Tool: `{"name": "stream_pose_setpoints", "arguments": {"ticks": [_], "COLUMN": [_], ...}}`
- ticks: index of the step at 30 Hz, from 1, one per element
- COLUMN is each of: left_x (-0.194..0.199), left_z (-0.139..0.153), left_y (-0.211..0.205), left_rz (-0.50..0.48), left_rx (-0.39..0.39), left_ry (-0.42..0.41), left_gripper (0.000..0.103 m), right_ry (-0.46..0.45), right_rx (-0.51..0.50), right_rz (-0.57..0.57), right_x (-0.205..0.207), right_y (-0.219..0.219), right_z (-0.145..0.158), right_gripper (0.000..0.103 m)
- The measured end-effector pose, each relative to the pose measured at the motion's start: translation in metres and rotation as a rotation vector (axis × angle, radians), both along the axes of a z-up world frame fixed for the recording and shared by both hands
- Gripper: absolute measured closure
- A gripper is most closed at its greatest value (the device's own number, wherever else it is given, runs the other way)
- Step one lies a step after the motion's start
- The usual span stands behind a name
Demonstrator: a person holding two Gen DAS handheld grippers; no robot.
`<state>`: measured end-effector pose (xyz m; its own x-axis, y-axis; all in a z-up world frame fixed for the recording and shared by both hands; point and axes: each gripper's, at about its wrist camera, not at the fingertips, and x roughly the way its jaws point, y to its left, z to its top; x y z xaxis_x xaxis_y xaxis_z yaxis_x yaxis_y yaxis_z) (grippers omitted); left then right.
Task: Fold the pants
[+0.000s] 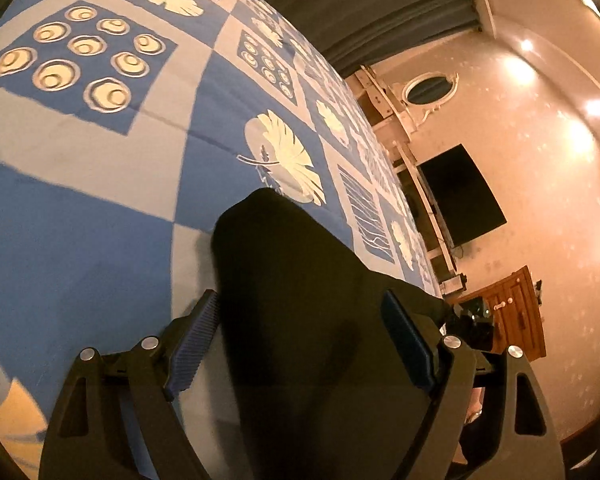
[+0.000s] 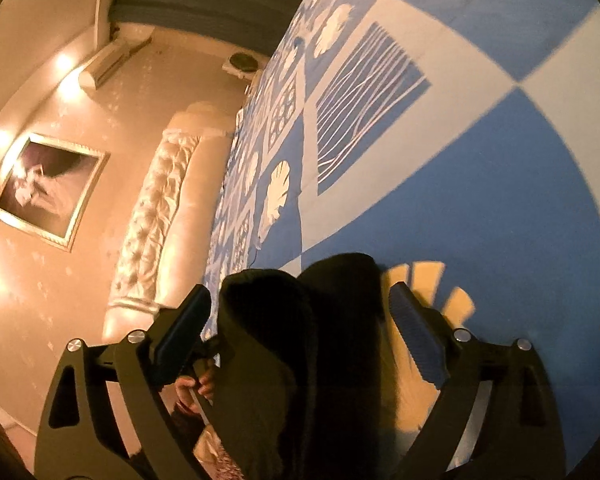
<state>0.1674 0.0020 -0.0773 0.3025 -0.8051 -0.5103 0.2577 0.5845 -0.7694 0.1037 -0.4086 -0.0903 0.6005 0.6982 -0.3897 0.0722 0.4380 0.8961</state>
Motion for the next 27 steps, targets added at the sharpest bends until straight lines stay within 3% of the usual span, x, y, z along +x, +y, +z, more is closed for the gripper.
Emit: {"name": "stream_pose_setpoints", "arguments": {"ticks": [8,11,12,14,17,21,27], "left_x": [0.018,0.02,0.02,0.02,0.018,0.016,0.016], "left_z": [-0.004,-0.003,-0.002,-0.003,-0.006,-0.002,0.001], "left_y": [-0.009,-0.011,-0.011,-0.012,-0.012,-0.017,-0.017], "left_rz": [-0.006,0.005,0.015,0.031,0.043,0.05,0.061], "left_rx": [0.013,0.016,0.016,0.08,0.122,0.181,0.206], "left_ry": [0.036,0.048,0.046,0.041,0.025,-0.01,-0.027], "left_gripper": [0.022,0.022,0.024,0.053,0.063,0.068,0.069], "right_ry": [0.004,0.031,0.037,0.044,0.045,0.037,0.035], "right_rx": [-0.004,-0.041,-0.035,-0.03,-0.03,-0.025,-0.024], "right_rz": [0.019,0.027,0.023,0.021,0.021,0.012,0.007], "right_x": [0.02,0.019,0.017,0.016,0.015,0.016,0.017], "right_y": [0.008,0.007,0.006,0.003,0.003,0.006,0.005], "right_z": [-0.003,-0.005,-0.007,-0.011,-0.014,-0.014,-0.016], "right_gripper": [0.013,0.032,0.041,0.05,0.06,0.064,0.064]}}
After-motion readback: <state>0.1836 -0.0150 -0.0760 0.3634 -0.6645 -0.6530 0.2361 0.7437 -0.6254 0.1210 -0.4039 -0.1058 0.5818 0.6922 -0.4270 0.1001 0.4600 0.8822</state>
